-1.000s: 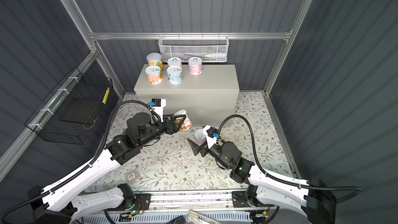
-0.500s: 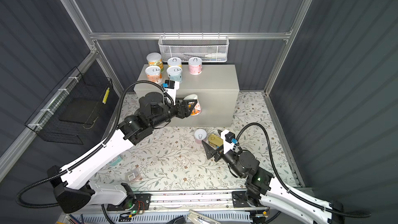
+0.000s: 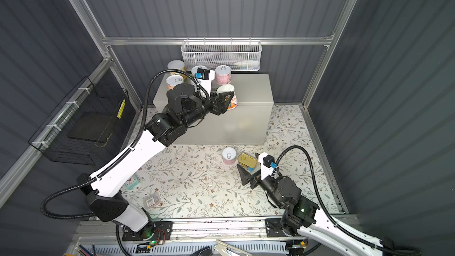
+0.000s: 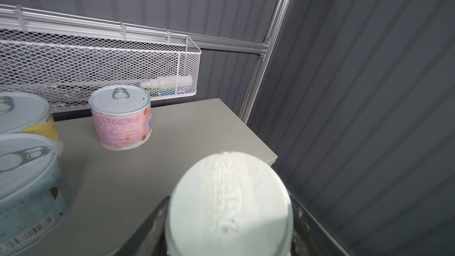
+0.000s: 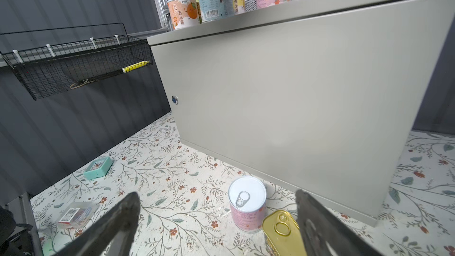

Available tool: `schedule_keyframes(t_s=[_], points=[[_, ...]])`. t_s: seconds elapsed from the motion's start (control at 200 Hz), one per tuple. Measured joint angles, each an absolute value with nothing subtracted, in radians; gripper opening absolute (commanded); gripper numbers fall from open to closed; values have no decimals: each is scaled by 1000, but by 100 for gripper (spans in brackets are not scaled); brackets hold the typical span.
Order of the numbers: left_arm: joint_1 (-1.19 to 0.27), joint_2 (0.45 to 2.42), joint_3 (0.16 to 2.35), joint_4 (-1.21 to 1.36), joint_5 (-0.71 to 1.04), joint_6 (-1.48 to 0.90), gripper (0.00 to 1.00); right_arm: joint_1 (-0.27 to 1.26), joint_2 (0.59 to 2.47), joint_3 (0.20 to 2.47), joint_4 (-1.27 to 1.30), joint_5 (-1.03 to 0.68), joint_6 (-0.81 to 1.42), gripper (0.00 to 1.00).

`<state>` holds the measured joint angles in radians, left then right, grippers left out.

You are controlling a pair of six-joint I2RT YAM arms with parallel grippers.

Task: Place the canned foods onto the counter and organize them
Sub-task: 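Lift the can onto the cabinet top with the left gripper while the right gripper withdraws, then release the can on the cabinet top and lower the left gripper back toward the table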

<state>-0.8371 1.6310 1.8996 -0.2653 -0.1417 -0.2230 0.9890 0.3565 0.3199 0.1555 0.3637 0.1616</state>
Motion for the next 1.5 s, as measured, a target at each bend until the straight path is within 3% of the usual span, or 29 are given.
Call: schedule_keyframes(t_s=[0.67, 1.071, 1.136, 1.231, 1.501], points=[[-832, 1812, 2064, -287, -400, 17, 32, 988, 273, 297, 63, 344, 219, 99], [-776, 1947, 2177, -293, -430, 34, 35, 988, 151, 288, -69, 345, 278, 99], [-768, 1956, 2179, -293, -435, 31, 47, 988, 128, 288, -92, 345, 285, 99], [-762, 1958, 2181, -294, -439, 31, 98, 988, 101, 288, -121, 345, 293, 99], [-757, 1948, 2182, -274, -414, -5, 100, 988, 91, 293, -210, 349, 323, 99]])
